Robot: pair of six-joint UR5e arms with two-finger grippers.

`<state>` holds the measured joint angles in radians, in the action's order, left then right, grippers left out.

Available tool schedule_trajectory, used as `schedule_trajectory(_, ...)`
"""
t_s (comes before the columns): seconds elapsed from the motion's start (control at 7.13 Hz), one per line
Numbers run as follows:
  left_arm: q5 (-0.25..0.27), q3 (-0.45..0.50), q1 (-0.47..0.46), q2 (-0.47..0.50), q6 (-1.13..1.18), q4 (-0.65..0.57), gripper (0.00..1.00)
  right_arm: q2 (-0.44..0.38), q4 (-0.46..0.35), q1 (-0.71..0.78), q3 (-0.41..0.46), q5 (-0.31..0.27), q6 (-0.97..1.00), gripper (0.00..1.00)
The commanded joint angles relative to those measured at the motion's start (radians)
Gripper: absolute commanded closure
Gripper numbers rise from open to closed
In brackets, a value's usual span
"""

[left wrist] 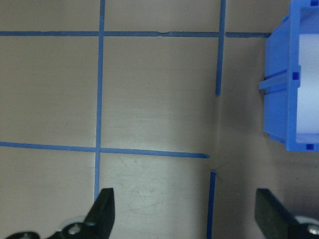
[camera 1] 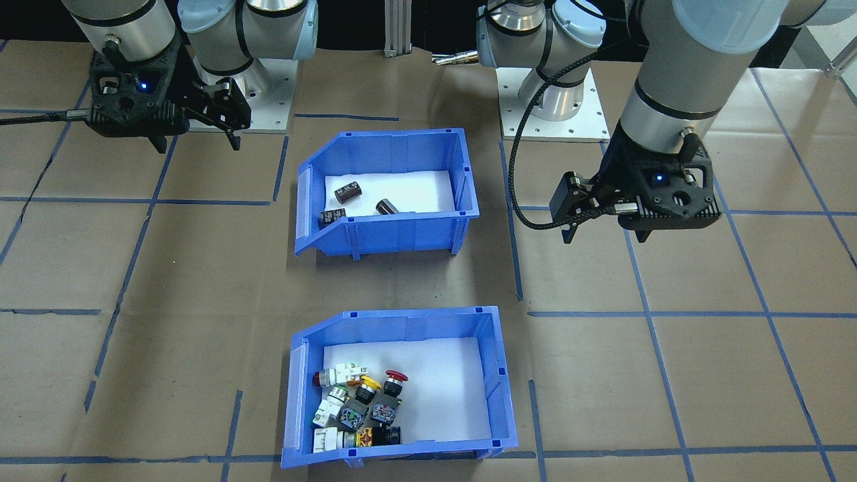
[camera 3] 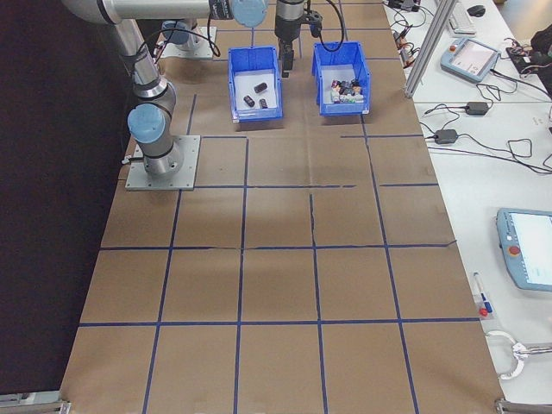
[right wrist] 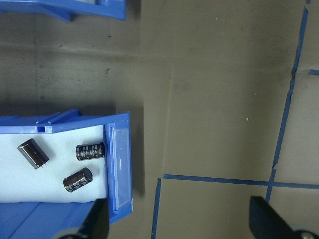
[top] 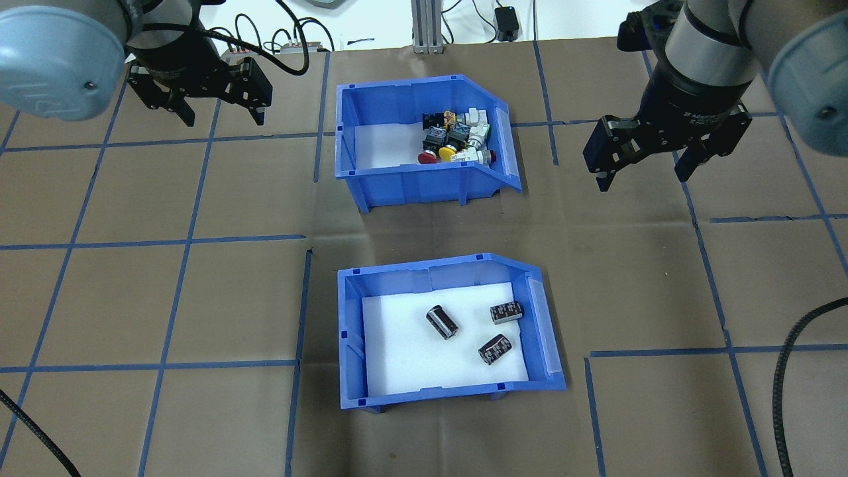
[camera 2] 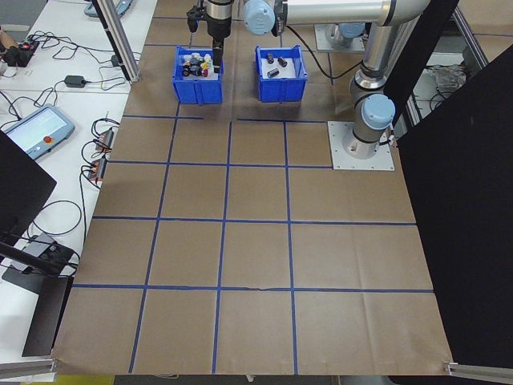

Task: Place battery box in front

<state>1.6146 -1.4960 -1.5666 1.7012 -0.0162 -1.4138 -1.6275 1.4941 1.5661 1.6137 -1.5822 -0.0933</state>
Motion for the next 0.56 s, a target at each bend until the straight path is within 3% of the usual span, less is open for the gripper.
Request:
schedule_trajectory(0.0,0.001,-0.009,-0.012,-0.008,-0.001,-0.011,0.0,0.0,0.002,0.0,0.0,-0.001,0.001,0.0)
schedule_trajectory(0.42,0.005,-0.01,-0.012,-0.008,-0.005,-0.011,0.0,0.003,0.005,0.0,-0.002,0.001,0.0,0.0)
